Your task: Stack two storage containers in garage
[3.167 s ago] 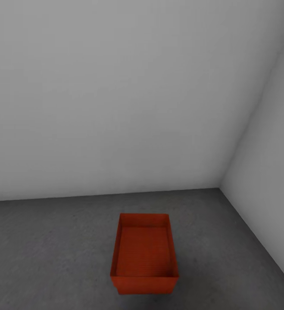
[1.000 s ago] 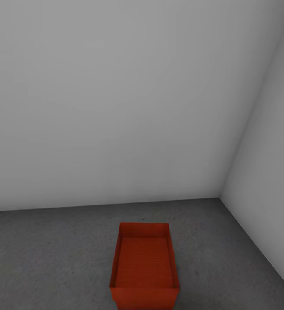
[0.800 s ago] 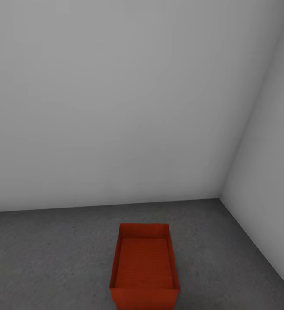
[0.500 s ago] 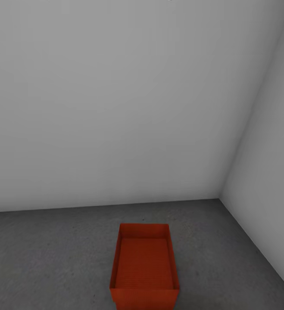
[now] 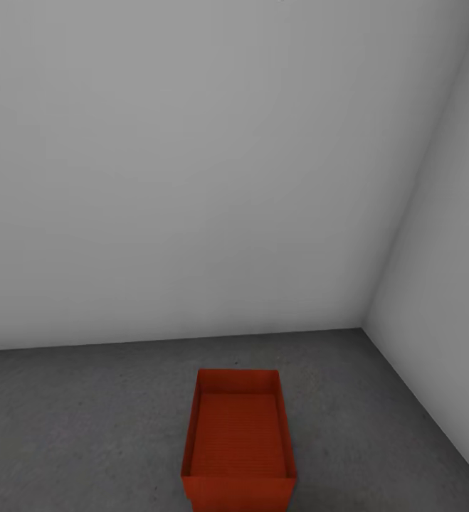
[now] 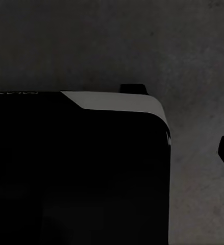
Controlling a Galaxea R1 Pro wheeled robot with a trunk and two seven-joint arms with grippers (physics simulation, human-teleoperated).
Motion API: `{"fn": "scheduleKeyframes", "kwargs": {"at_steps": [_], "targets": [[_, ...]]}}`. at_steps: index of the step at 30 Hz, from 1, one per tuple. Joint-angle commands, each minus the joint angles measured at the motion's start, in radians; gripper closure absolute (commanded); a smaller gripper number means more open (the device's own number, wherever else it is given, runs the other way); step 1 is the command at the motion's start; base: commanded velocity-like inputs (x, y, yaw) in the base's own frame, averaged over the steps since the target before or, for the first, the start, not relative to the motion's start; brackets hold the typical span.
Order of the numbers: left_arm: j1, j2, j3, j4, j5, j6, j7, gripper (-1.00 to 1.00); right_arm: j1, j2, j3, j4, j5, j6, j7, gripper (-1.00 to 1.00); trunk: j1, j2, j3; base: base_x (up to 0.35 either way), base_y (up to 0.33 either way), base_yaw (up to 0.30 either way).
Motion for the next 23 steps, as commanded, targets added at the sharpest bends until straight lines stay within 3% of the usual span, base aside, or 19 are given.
{"fn": "scheduleKeyframes", "kwargs": {"at_steps": [1,23], "targets": [[-0.001,-0.001,-0.002,0.001,0.003,-0.002,0.002,-1.00,-0.001,0.000,0.008,0.003,-0.007,-0.005,-0.002,-1.00,0.000,-0.001,-0.001,0.000,0.000,0.000],[-0.001,-0.002,-0.001,0.002,0.007,-0.003,0.002,-1.00,-0.001,-0.017,0.008,0.002,-0.003,-0.004,-0.004,-1.00,0.000,-0.001,-0.001,0.000,0.000,0.000]]}}
